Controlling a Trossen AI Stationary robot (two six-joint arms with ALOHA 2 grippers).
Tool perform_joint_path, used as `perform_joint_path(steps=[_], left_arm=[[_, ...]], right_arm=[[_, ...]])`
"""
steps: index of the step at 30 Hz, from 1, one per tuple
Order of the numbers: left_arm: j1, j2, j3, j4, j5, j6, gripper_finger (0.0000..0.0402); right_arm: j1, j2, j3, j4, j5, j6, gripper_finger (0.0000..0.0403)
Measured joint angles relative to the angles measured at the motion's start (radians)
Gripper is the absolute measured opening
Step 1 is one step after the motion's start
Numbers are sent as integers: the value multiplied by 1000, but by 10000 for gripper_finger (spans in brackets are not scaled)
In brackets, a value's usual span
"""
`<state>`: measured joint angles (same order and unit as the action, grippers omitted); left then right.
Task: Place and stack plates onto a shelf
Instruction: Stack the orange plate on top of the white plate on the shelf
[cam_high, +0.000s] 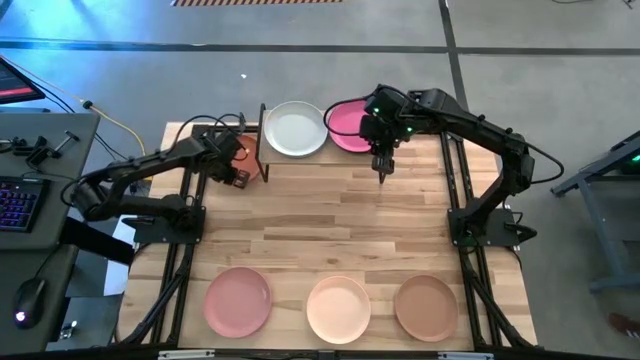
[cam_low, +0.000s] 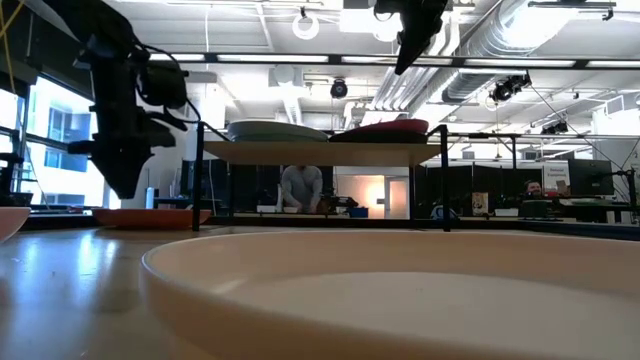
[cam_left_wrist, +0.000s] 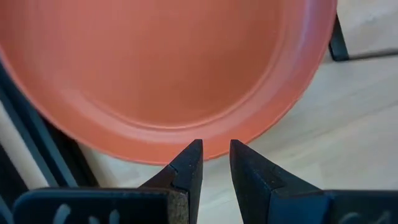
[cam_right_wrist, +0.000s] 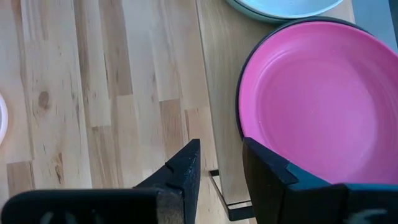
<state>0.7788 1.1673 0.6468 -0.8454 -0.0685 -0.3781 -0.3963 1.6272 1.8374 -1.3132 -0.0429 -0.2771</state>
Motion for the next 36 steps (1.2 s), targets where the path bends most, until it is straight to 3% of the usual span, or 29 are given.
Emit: perform_joint_path(steps=[6, 36], left_arm=[[0, 45, 0, 5, 36, 109, 71], [-30, 88, 0, 5, 90, 144, 72]], right_arm=[[0, 0, 0, 0, 0, 0, 99], [0, 0, 0, 1, 1, -15, 99]])
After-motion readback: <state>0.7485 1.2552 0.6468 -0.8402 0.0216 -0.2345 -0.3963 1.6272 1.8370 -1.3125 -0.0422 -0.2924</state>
